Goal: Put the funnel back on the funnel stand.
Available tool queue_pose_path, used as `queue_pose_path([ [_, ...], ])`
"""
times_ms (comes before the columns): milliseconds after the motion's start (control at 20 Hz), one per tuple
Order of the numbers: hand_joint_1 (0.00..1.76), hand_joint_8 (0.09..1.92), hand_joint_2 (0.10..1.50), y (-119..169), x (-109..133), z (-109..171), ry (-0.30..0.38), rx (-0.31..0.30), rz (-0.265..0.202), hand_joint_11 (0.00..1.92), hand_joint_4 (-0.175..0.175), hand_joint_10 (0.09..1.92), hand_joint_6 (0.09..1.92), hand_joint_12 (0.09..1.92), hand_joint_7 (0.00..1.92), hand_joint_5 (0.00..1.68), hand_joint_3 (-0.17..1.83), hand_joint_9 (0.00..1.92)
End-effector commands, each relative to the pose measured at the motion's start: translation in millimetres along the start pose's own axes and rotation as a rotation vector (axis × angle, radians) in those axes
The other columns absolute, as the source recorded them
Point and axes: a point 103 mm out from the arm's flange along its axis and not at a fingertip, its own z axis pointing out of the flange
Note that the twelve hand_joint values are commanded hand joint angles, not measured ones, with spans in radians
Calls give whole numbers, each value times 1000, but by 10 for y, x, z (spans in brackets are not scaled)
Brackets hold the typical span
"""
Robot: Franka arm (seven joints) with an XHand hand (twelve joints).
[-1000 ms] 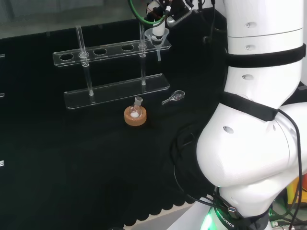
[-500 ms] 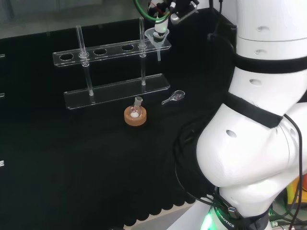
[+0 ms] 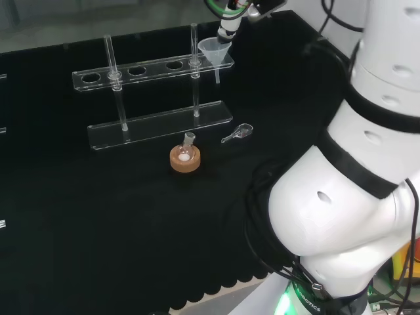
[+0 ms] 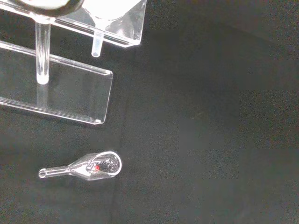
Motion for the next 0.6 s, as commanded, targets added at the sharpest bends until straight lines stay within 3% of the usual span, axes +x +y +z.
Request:
queue_pose_path([
  [50, 720, 374, 655, -590, -25, 130, 77, -40, 71, 345, -29, 806, 87, 1450, 46, 99, 484, 186],
  [200, 717, 513, 658, -743, -31, 200, 87, -42, 91, 352, -29, 807, 87, 1450, 5, 105, 481, 199],
  [600, 712, 579, 663, -1031, -9, 361, 110, -46, 119, 359, -31, 806, 87, 1447, 0, 118, 482, 225],
])
